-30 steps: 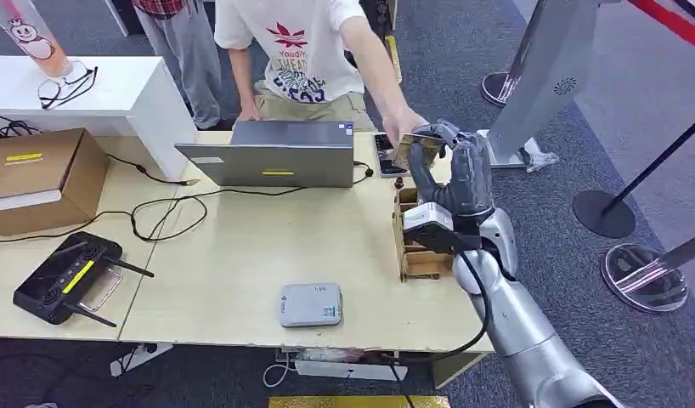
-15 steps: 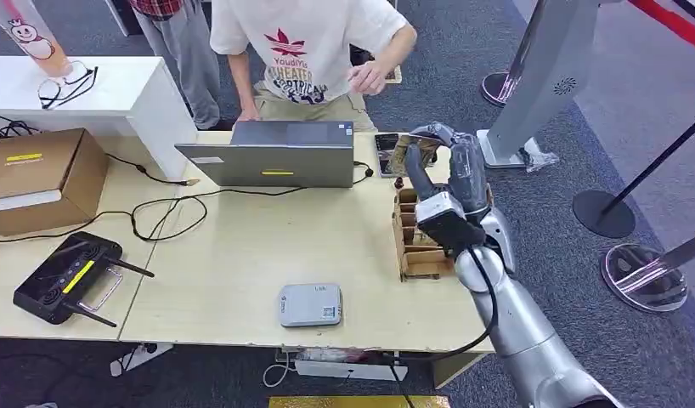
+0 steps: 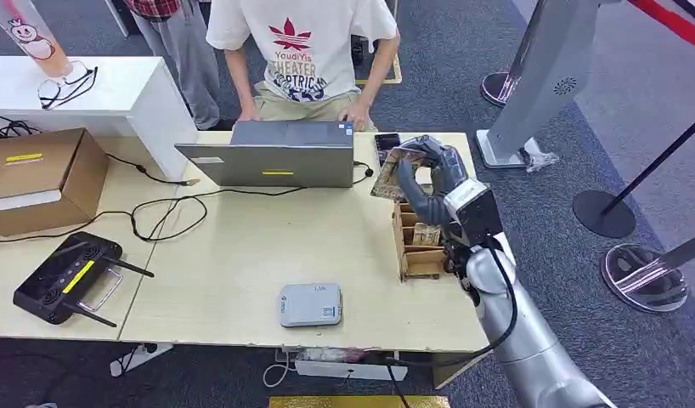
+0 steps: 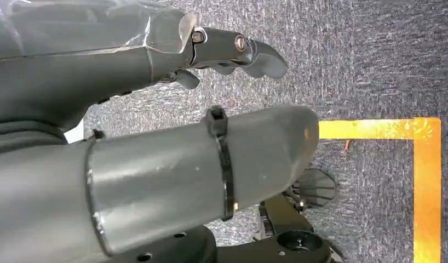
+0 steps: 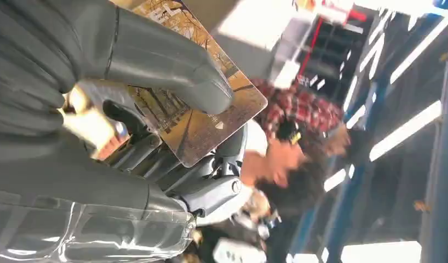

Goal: Pass the card to the sensor for recognition and then transmit it.

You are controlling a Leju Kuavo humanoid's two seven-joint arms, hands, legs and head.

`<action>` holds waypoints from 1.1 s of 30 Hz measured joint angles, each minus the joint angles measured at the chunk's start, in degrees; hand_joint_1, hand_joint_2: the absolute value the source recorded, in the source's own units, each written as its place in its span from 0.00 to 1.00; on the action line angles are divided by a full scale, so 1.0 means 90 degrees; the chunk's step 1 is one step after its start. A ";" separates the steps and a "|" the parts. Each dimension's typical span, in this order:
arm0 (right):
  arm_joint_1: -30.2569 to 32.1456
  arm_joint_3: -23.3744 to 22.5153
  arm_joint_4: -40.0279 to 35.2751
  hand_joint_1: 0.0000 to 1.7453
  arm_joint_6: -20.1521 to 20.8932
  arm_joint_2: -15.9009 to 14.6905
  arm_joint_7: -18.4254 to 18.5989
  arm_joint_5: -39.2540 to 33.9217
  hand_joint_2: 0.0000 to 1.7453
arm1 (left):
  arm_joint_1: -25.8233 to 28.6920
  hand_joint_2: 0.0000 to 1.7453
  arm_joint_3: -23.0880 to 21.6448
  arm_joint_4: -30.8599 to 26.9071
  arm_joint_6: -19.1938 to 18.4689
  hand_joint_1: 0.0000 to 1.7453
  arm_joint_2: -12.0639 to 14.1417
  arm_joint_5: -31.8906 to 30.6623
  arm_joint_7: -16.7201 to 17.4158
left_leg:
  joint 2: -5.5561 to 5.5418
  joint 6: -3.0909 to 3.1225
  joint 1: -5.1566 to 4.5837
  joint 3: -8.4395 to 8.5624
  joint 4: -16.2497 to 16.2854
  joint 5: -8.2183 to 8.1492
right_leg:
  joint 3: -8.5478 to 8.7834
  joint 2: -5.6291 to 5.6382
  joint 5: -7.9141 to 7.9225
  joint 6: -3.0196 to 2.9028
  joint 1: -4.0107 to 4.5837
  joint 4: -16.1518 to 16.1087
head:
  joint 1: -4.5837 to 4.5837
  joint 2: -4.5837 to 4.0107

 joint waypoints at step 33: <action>-0.0143 0.1338 0.2839 1.00 0.1087 0.0619 0.0386 -0.0750 1.00 | -0.0047 0.00 0.0002 0.0000 -0.0034 0.00 0.0017 -0.0017 0.0058 | -0.0001 -0.0002 0.0001 -0.0001 0.0000 0.0004 | 0.0000 -0.0002 0.0001 -0.0002 0.0000 0.0005 | 0.0000 0.0000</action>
